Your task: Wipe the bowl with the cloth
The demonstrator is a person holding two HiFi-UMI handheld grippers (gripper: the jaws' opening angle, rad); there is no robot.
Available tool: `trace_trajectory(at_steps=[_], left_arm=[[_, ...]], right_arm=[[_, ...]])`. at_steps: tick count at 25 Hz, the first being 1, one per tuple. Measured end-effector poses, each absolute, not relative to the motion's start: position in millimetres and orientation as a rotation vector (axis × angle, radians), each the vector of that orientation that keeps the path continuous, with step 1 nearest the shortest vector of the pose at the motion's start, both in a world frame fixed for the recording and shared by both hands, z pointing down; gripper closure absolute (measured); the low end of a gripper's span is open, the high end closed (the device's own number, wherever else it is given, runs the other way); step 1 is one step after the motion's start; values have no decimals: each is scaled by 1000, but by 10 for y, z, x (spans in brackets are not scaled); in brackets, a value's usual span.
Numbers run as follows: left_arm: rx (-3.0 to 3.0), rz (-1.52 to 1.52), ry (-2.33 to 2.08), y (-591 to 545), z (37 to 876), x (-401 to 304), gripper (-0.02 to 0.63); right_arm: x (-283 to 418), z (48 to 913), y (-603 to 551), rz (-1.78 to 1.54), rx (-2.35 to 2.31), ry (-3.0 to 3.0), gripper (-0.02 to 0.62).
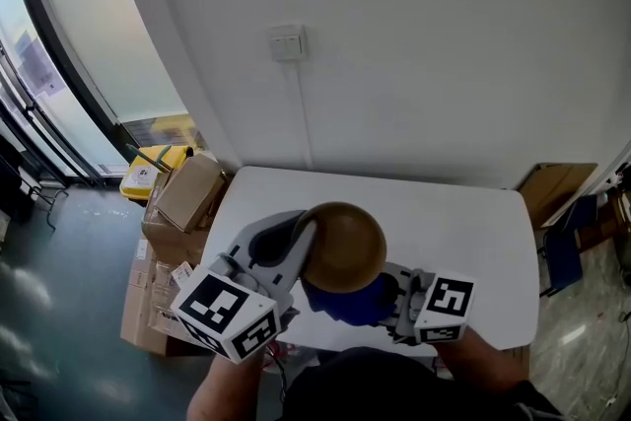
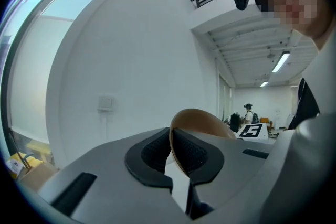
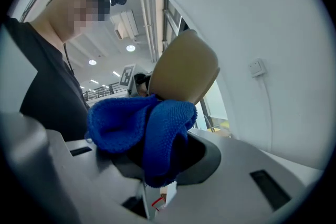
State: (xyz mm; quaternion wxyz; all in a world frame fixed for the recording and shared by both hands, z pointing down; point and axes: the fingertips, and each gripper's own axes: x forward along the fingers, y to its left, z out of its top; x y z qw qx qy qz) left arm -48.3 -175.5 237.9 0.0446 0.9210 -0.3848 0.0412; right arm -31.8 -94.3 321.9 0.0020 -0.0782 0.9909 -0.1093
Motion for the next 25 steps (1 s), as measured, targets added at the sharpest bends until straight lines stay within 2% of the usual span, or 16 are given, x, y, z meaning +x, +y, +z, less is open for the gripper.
trace_trajectory(at_steps=[4,10,21,25], left_arm=[[2834,127,-1170,-1728,2375,-486,583],[2855,315,-1213,-1682,2503,-728,583],[3054,792,-640,-1056,2717,-447,583],[3114,842,-483,-874,2696,-238,580]], right_arm=[[-291,3123,-1043,-343,-319,3066,514],[33,2971,-1126,-269,-428,3034,514],[45,2560,-1142,47,-395,3104,515],[-96,2472,-1180,75,-352,3122,515]])
